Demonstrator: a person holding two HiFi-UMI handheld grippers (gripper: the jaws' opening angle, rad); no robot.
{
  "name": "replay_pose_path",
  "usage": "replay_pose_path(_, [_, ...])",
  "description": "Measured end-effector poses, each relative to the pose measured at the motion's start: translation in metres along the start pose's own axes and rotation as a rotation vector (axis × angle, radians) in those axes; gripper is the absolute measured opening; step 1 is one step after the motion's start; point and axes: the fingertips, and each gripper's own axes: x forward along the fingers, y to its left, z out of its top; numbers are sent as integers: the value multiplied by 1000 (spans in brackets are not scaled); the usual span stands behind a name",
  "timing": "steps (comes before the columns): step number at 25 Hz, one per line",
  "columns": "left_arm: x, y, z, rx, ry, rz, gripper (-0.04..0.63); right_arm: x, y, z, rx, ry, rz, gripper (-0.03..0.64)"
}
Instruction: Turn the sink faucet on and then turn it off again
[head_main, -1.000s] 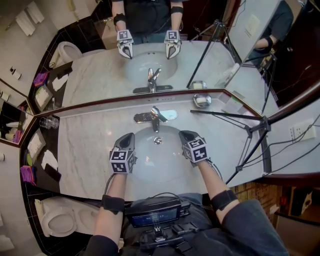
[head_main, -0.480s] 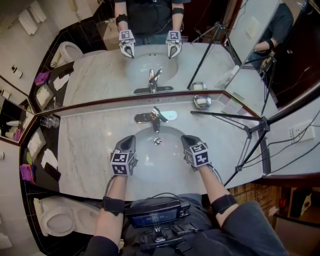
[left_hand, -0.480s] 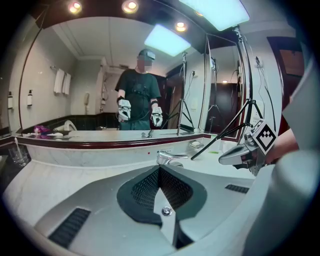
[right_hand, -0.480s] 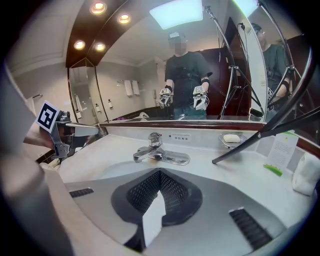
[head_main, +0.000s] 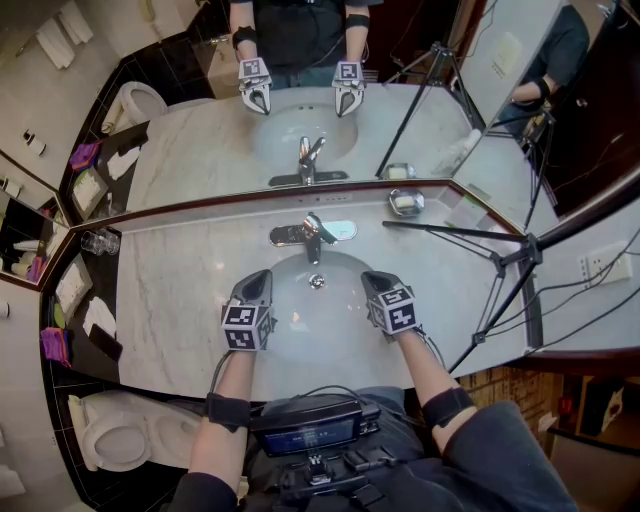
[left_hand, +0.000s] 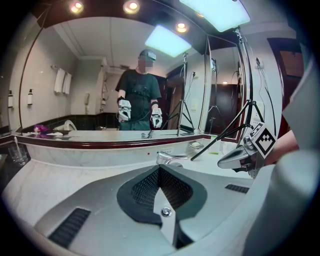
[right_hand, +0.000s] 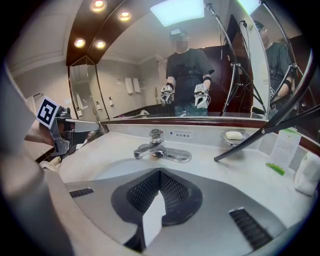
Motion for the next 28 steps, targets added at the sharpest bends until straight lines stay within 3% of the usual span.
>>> replay_pose_path(28, [16, 0, -7, 9, 35, -7, 0, 116, 2, 34, -90, 127, 27, 21])
